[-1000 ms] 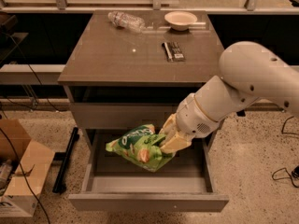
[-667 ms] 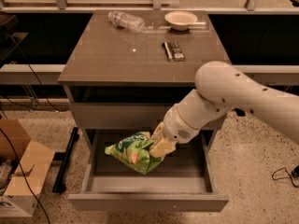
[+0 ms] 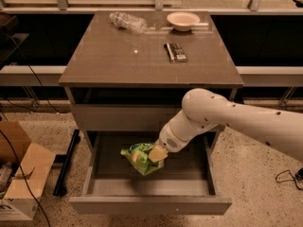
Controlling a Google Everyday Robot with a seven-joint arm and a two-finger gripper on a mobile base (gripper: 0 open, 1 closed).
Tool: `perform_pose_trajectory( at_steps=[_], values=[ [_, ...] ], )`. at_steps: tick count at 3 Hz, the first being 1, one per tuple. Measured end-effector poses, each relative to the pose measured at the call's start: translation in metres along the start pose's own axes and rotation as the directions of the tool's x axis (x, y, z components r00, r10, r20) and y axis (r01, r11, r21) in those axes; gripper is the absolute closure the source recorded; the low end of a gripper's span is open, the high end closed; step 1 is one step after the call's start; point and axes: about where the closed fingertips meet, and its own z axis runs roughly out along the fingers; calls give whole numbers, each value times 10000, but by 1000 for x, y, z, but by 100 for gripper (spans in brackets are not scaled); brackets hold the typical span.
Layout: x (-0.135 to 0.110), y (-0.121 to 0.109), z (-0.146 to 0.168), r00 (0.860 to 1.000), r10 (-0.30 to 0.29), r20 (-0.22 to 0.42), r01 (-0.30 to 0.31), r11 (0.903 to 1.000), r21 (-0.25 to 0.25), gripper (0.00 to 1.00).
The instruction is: Place green rice chip bag into middle drawer
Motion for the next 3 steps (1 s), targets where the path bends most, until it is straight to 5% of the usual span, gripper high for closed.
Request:
perform_pose_trajectory(
  at_steps=[1, 3],
  values=[
    [7, -11, 36, 9685, 2333, 872, -2373, 9707, 382, 74],
    [14, -16, 101, 8798, 4473, 1609, -4537, 8911, 32, 27]
  ],
)
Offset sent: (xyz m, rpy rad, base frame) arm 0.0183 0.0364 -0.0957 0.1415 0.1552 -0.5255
